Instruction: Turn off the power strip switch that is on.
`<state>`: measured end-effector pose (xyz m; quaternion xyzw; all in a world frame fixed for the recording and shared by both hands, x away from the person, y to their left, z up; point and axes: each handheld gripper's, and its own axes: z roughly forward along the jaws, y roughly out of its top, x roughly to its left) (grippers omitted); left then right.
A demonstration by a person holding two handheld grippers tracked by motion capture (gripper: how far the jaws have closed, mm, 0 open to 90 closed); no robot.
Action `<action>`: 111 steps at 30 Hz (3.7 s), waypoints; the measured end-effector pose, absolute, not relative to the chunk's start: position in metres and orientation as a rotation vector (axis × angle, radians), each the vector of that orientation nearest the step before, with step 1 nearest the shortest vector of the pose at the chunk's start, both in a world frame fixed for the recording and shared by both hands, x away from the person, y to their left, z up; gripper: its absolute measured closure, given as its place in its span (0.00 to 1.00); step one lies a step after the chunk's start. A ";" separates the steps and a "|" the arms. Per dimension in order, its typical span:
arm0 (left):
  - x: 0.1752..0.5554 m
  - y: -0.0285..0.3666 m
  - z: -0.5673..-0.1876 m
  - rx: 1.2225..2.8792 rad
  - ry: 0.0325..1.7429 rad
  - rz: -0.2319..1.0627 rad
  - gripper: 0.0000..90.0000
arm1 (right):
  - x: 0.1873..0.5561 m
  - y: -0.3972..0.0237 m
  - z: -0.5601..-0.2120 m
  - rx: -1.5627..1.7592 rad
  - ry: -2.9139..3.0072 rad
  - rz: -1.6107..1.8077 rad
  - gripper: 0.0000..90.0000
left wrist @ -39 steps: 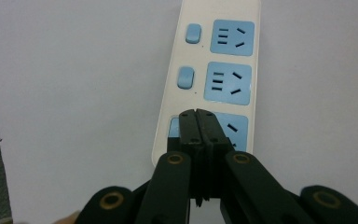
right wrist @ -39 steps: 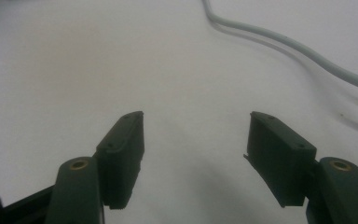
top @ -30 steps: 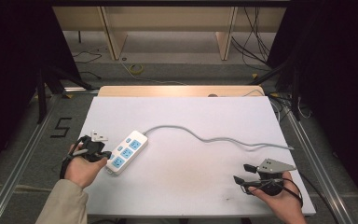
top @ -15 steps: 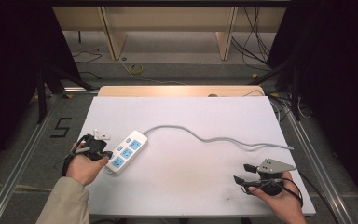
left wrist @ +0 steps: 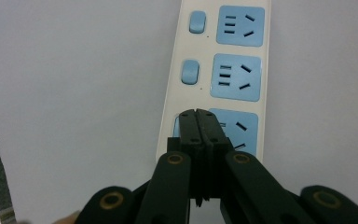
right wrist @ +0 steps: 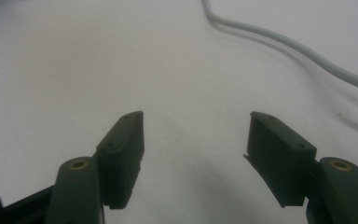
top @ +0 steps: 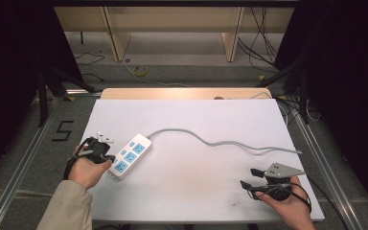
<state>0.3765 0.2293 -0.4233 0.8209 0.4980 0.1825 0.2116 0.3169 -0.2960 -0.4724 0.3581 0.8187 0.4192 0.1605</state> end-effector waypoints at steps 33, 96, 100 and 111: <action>0.390 0.228 -0.428 2.333 1.396 0.479 1.00 | 0.317 -0.296 -0.473 1.022 2.339 1.198 0.42; 0.404 0.226 -0.438 2.388 1.410 0.456 1.00 | 0.317 -0.296 -0.473 1.019 2.342 1.197 0.42; 0.405 0.226 -0.439 2.392 1.413 0.456 1.00 | 0.317 -0.296 -0.473 1.020 2.343 1.196 0.42; 0.406 0.226 -0.441 2.400 1.412 0.449 1.00 | 0.317 -0.296 -0.473 1.019 2.343 1.197 0.42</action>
